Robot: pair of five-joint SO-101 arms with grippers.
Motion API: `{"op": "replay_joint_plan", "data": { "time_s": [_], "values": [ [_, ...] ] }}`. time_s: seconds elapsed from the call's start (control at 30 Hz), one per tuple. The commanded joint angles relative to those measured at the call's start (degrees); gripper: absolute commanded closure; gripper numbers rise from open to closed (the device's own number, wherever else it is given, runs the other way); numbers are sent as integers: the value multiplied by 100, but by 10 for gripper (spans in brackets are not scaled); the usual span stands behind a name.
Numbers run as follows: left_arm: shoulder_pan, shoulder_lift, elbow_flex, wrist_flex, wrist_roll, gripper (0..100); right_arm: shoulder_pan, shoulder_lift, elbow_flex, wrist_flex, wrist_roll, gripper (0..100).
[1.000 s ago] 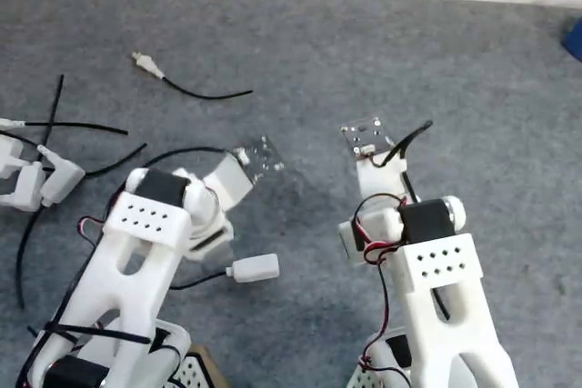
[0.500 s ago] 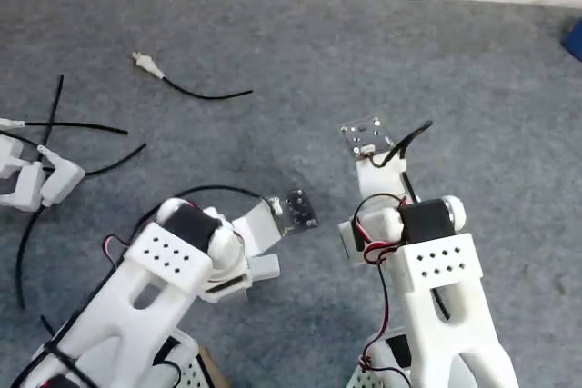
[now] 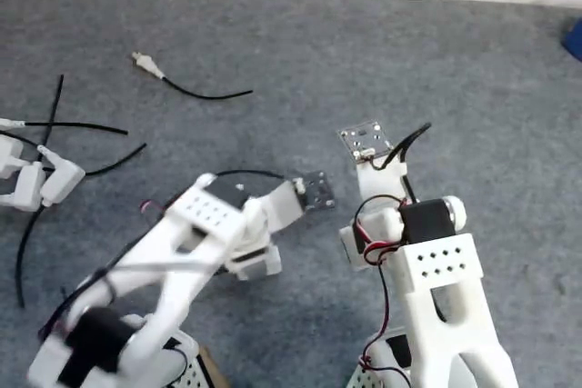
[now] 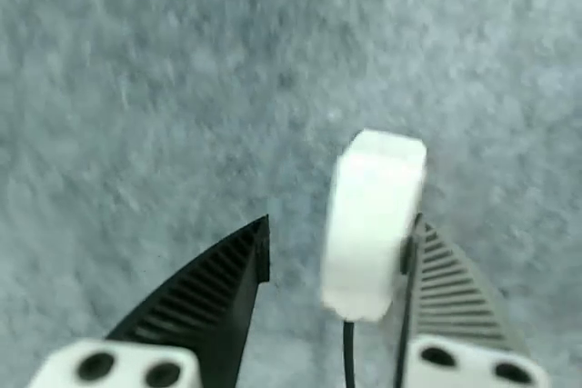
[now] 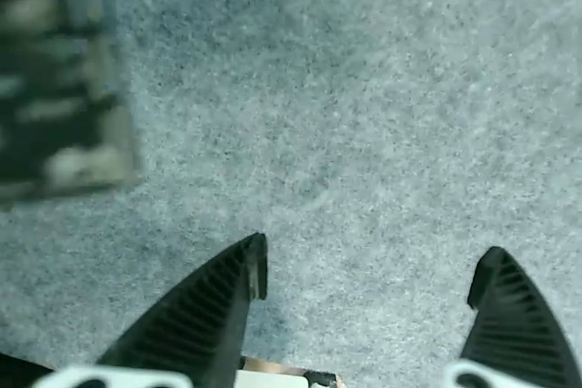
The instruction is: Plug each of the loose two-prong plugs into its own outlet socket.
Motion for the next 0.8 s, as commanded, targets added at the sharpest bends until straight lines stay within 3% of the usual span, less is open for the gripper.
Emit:
{"op": "replay_joint_plan", "data": {
  "time_s": [0.0,0.07,0.2,0.33,0.47,0.57,0.77],
  "values": [
    [40,796,-910,-62,-404,883,444,13,-57,66,158,656],
    [57,1112,-1323,-9,-738,956,664,4,-57,66,264,656],
    [66,1376,-1956,290,-1160,930,866,4,-31,57,431,656],
    [251,1411,-2220,334,-1178,941,875,4,-40,48,440,656],
    [848,1341,-2079,932,-1160,966,927,4,-57,57,440,656],
    [1042,998,-2079,1345,-870,969,1402,4,-66,40,440,656],
    [180,-40,-2202,1495,-475,970,2246,4,-22,13,756,656]
  ]
}}
